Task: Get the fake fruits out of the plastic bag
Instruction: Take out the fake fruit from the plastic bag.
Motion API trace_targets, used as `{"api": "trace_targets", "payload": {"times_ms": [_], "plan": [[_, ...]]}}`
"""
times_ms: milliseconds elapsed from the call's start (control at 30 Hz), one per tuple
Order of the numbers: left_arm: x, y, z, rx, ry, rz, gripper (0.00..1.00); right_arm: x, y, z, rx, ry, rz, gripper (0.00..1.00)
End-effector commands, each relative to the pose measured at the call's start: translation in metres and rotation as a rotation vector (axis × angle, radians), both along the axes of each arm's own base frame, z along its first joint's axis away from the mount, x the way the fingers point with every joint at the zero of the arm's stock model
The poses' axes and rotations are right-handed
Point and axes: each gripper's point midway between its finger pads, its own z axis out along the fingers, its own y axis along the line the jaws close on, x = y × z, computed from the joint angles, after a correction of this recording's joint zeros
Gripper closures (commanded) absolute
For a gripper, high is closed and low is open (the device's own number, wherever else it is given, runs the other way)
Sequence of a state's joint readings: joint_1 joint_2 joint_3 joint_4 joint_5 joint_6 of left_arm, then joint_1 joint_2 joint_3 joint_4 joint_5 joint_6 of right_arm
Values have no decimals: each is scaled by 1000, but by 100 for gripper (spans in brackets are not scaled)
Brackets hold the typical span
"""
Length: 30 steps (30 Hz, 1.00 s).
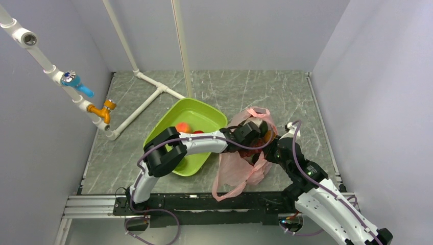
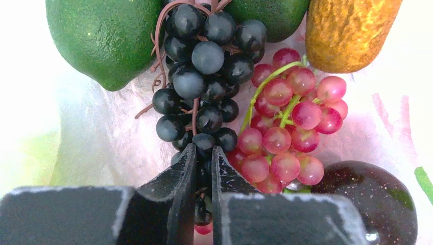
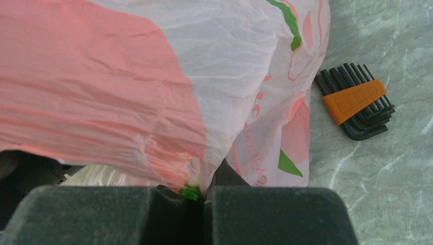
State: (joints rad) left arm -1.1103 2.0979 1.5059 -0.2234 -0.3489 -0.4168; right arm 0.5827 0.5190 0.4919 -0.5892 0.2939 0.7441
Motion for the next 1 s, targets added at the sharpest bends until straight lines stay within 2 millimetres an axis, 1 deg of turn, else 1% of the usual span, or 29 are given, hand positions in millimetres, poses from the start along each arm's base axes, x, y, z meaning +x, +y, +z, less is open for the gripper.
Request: {"api": "trace_targets", "payload": {"times_ms": [0,33,67,200,300,633,767,833,900,967], "plan": [[-8,-6,46,-60,-5,-53,90,4,1,2,11,-13,-8,100],[-9,-7,53,-74,-9,-60,91,4,2,2,12,-14,-9,100],[-10,-9,66,-101,-17,-69,93,4,1,2,12,-13,-9,100],[-17,-15,100,-175,-10,-108,100,4,1,1,11,-14,-10,100],[-22,-14,121,-222,-11,-115,100,4,1,2,12,-15,-14,100],[-50,-10,172,-367,33,-190,100,4,-2,2,9,-18,-28,100],[-66,-9,189,-433,68,-238,100,5,-2,2,8,-19,-33,100],[-76,-10,194,-463,93,-277,100,5,-2,4,7,-21,-31,100],[-82,-7,191,-466,121,-284,100,6,-2,7,8,-30,-28,100],[-84,-4,183,-459,141,-273,100,8,-1,13,10,-51,-21,100]]}}
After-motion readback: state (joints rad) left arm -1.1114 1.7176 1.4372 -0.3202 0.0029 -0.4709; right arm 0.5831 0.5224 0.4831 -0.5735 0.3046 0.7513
